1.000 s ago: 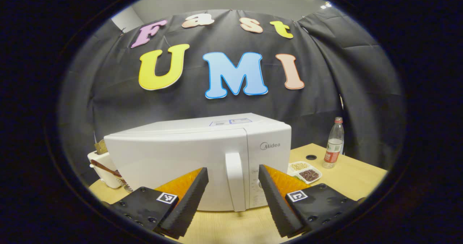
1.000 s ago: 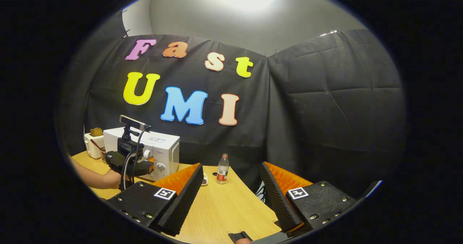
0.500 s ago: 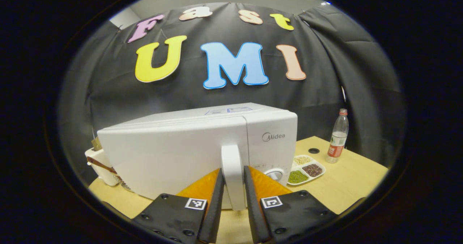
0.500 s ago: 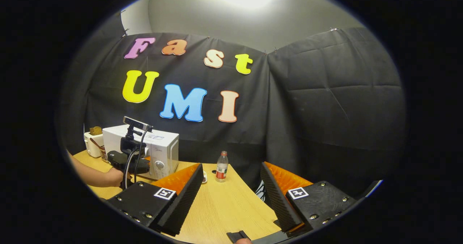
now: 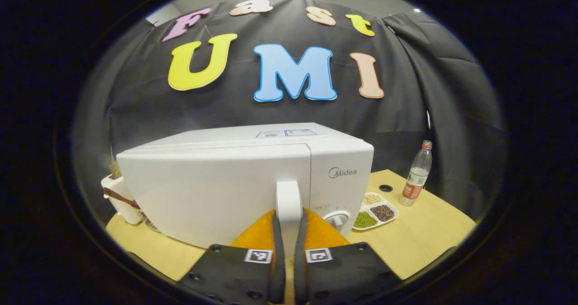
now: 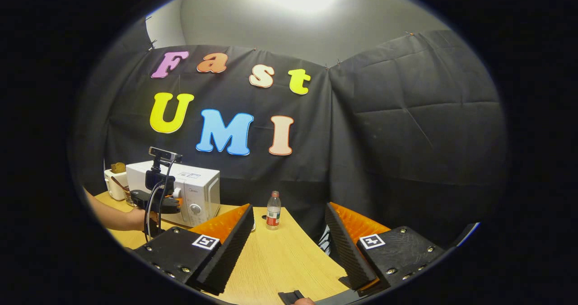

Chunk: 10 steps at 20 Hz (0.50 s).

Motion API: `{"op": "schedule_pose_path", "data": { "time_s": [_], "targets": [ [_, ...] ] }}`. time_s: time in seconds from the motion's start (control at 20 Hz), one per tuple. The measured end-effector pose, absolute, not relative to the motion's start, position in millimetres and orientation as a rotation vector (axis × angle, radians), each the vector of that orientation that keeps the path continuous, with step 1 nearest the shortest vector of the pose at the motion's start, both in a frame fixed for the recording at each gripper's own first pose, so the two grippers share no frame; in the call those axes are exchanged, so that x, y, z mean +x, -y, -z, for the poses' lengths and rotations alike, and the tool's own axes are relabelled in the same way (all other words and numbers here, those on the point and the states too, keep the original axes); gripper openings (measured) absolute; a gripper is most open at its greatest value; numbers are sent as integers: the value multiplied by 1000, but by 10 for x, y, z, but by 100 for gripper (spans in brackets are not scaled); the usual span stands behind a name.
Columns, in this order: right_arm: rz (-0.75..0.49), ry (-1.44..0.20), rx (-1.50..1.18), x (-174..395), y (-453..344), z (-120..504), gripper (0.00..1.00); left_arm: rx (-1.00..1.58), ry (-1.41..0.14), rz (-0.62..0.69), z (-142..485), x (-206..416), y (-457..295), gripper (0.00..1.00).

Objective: Open the microwave oven with the left hand, put the food in, and close the microwave oven.

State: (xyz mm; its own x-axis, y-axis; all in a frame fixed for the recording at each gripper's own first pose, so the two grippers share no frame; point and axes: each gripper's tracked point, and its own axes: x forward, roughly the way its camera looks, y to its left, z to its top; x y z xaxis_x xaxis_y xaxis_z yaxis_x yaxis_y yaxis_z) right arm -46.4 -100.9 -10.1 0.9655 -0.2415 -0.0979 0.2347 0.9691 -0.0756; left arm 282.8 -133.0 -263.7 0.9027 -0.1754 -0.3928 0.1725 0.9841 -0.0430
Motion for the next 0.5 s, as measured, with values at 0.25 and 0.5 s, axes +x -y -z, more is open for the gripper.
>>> {"op": "schedule_pose_path", "data": {
  "time_s": [0.25,0.5],
  "targets": [
    [213,-94,-58,-352,1016,74,97,-22,-415,163,2609,2814,1315,12],
    [146,-88,-61,-144,901,97,97,-38,-416,145,2639,2827,1312,8]
  ]
}}
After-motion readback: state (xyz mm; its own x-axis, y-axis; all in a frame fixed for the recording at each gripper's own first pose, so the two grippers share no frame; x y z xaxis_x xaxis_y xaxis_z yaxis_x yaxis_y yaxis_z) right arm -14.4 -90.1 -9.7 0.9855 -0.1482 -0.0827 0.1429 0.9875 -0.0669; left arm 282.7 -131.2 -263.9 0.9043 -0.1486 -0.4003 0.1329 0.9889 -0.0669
